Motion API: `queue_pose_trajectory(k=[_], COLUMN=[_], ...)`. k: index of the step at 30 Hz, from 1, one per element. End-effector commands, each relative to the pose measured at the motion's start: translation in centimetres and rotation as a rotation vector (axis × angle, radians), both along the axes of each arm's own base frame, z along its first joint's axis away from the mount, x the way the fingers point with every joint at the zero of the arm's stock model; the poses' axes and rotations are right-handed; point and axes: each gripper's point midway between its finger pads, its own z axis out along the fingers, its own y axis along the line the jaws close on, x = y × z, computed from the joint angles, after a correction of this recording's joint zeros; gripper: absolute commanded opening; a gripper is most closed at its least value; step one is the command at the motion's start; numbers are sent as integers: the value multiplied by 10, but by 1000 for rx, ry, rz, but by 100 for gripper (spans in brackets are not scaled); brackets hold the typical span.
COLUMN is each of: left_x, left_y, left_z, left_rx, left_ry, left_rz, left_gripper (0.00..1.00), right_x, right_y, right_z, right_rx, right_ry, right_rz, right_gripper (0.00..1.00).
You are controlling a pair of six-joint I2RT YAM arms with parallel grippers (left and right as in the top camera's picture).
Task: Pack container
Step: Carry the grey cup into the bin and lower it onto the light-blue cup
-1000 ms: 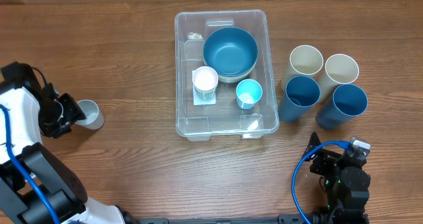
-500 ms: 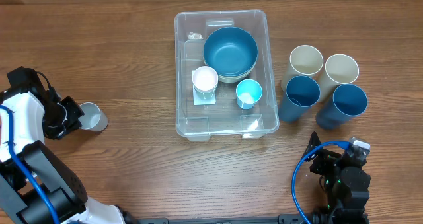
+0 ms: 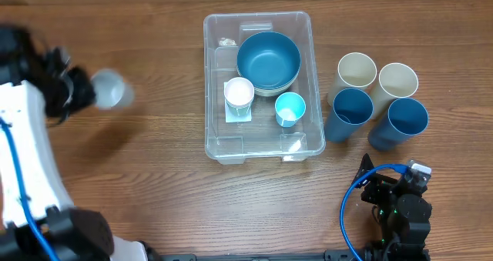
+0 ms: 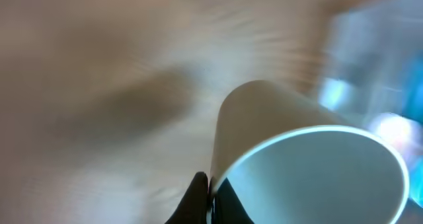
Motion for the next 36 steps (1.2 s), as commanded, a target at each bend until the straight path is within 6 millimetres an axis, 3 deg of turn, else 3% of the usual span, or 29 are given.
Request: queue_pose_trajectory(k=[1, 4, 10, 14, 18, 24, 36], left_x=[14, 15, 24, 32, 36, 33, 28], left_y=[-108, -173, -267, -315, -352, -372, -368], left_z=[65, 73, 55, 22, -29, -68, -78], left_rx=[27, 43, 93, 78, 77, 76, 111], left_ry=[-210, -277, -327, -300, -218, -142, -97], left_rz=[-372, -547, -748, -844, -913, -943, -930], left_gripper=[4, 4, 4, 4, 4, 4, 4], right_x=[-1, -1, -1, -1, -1, -1, -1], right_y=[-2, -2, -2, -2, -2, -2, -2], right_z=[-7, -7, -7, -7, -7, -7, -7], right_rx=[3, 3, 3, 3, 3, 3, 3], right_ry=[11, 11, 11, 11, 11, 11, 11], right_rz=[-11, -11, -11, -11, -11, -11, -11], right_gripper=[100, 100, 100, 100, 100, 100, 100])
